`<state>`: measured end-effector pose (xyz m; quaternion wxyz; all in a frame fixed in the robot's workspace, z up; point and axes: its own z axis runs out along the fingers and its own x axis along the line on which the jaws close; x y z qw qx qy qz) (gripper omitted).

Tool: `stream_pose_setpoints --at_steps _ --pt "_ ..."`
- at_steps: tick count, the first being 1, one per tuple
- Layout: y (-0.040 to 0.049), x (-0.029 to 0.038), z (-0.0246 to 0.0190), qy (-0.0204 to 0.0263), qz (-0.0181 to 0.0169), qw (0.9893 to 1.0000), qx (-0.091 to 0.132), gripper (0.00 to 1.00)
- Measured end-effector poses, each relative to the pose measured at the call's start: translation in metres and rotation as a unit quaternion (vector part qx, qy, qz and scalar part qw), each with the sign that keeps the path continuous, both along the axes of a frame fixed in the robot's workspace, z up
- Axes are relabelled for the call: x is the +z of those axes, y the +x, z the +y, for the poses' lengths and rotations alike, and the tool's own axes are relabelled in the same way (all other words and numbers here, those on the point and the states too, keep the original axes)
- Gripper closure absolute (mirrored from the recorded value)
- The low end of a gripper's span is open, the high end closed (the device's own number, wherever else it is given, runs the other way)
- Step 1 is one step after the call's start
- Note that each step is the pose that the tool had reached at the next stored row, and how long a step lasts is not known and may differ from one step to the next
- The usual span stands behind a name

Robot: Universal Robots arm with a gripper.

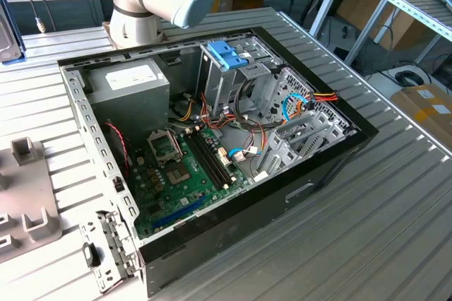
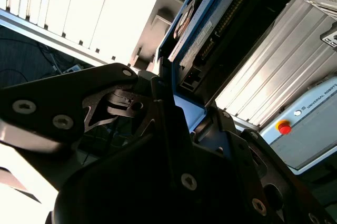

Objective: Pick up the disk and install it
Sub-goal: 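Pick up the disk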

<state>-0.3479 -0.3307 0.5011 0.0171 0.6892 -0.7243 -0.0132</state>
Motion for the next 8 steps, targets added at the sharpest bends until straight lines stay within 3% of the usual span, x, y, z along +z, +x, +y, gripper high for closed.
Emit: stream_pose_setpoints --at_steps 8 --pt "0.0017 0.0 0.0 -0.0003 0.0 1.0 0.0 0.63"
